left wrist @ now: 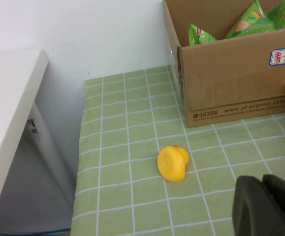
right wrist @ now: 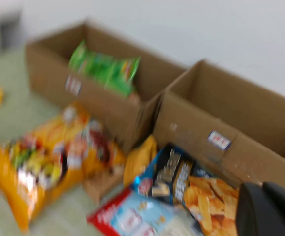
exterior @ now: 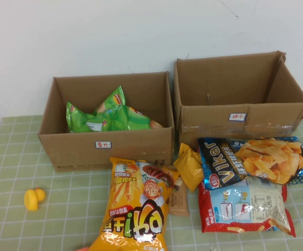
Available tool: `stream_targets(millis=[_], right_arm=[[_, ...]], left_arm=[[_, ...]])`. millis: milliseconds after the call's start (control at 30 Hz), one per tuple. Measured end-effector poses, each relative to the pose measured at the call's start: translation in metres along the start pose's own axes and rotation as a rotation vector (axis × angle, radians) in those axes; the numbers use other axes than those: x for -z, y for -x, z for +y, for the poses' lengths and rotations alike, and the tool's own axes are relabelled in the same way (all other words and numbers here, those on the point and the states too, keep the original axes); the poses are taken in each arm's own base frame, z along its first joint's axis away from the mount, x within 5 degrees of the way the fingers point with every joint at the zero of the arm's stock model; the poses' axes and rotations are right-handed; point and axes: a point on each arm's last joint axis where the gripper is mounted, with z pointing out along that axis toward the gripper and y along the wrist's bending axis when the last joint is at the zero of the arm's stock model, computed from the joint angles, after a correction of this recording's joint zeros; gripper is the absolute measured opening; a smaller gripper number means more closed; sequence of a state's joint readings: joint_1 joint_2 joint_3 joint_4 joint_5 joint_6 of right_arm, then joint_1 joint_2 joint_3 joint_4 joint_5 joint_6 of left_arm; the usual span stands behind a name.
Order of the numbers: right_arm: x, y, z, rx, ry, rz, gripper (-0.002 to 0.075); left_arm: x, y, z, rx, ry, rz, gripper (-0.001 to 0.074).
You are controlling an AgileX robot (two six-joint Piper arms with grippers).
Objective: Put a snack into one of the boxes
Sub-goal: Pick up the potato chip
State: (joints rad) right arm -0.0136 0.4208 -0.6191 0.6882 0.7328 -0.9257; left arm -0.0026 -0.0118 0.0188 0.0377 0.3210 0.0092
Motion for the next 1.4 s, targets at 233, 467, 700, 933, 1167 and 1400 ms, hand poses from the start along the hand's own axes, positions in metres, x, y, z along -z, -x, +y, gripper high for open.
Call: stream_targets(millis=[233, 467, 700, 933, 1167, 1400], right_arm=[[-0.042, 0.03, -0.032, 0.236, 0.163, 0.175, -0.0002], [-0.103, 0.044, -0.059, 0.239, 0.293, 0.27, -0.0002], [-0.165, 0.043, -0.047, 0.339, 0.452, 0.371, -0.0002], [-0.233, 0.0, -0.04, 0.46, 0.487, 0.64, 0.002], [-0.286, -0.05, -0.038, 0.549, 0.469, 0.774, 0.043], [-0.319, -0.085, -0.042, 0.623, 0.409, 0.81, 0.067]], left_arm=[[0.0, 0.0, 0.0, 0.0, 0.0, 0.0, -0.0002], [0.0, 0.0, 0.0, 0.0, 0.0, 0.0, -0.0002], [0.0, 0.0, 0.0, 0.0, 0.0, 0.0, -0.0002], [0.0, 0.0, 0.0, 0.0, 0.0, 0.0, -0.0002], [0.0, 0.0, 0.0, 0.002, 0.0, 0.0, -0.0002], [0.0, 0.0, 0.0, 0.002, 0.0, 0.0, -0.0002]])
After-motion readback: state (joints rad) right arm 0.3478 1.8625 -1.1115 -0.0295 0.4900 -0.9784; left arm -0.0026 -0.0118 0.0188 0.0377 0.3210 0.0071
